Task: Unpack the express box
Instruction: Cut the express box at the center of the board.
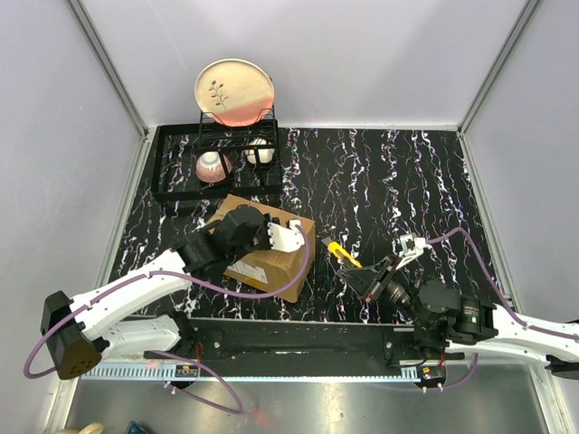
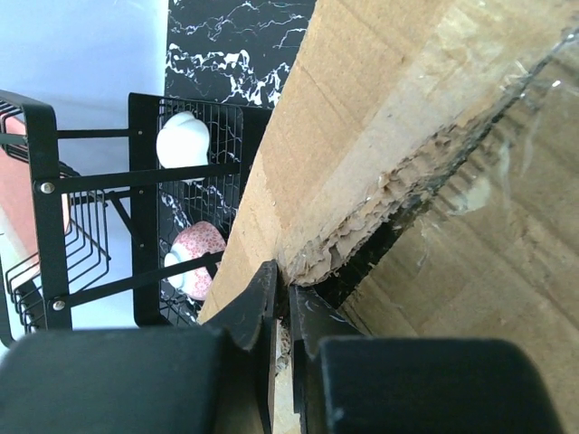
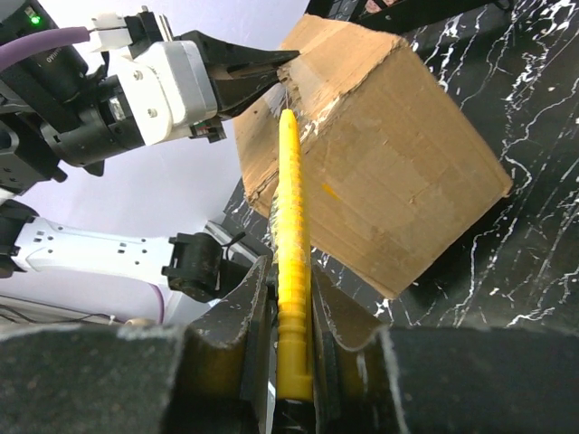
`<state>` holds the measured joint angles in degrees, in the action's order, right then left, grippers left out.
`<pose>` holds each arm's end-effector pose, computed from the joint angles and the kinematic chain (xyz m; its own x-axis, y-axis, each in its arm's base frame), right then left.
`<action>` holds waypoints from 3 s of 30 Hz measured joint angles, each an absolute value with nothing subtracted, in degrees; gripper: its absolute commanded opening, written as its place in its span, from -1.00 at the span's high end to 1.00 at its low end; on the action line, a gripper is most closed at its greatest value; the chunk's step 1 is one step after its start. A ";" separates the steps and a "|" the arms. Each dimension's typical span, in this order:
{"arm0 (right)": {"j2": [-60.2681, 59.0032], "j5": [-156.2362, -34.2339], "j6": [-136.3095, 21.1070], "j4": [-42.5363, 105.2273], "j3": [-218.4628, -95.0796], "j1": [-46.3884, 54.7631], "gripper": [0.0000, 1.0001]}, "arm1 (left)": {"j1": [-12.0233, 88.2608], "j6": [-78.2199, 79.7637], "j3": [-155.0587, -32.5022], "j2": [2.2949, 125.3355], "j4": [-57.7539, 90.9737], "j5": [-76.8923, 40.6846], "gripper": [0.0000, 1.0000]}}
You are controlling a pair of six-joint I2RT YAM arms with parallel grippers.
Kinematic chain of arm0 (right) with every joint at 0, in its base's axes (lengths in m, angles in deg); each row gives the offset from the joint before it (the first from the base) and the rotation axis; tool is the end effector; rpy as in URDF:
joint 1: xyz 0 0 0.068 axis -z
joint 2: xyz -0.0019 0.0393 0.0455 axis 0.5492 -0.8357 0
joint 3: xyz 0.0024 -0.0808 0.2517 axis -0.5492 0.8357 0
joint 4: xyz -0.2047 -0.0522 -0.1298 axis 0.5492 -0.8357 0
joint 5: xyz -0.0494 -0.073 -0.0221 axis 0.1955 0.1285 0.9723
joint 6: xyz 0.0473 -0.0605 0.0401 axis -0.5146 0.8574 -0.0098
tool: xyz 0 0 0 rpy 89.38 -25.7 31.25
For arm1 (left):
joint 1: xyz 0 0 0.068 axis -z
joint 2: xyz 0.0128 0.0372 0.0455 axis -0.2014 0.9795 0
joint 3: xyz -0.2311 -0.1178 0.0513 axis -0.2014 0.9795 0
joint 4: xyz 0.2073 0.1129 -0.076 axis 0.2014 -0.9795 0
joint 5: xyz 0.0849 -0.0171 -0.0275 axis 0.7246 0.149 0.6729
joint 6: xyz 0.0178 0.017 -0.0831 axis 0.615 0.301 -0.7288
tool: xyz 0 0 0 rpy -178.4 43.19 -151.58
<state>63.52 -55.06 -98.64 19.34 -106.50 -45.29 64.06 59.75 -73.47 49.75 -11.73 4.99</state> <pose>0.0667 0.1224 0.2710 -0.5439 0.4655 -0.6982 -0.4727 0.5175 0.7133 0.1710 -0.1903 0.2723 0.2299 0.8683 -0.4396 0.6948 0.1698 0.6988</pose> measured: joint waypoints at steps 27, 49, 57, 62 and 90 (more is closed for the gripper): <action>47.00 -75.19 -108.89 35.10 -108.10 -27.44 1.00 | 62.95 55.99 -73.23 46.73 -9.50 7.98 1.00; 44.81 -85.83 -113.75 36.87 -106.26 -19.52 1.00 | 62.86 55.86 -73.18 46.73 -9.88 7.96 1.00; 43.37 -88.70 -114.29 38.14 -106.24 -18.13 1.00 | 62.64 55.90 -72.59 46.67 -9.85 8.03 1.00; 41.34 -91.60 -114.93 40.91 -105.82 -16.55 1.00 | 62.38 55.88 -72.59 46.63 -9.85 8.29 1.00; 29.66 -121.92 -122.44 55.12 -102.13 -5.62 1.00 | 65.38 60.03 -68.46 44.59 -9.33 6.67 1.00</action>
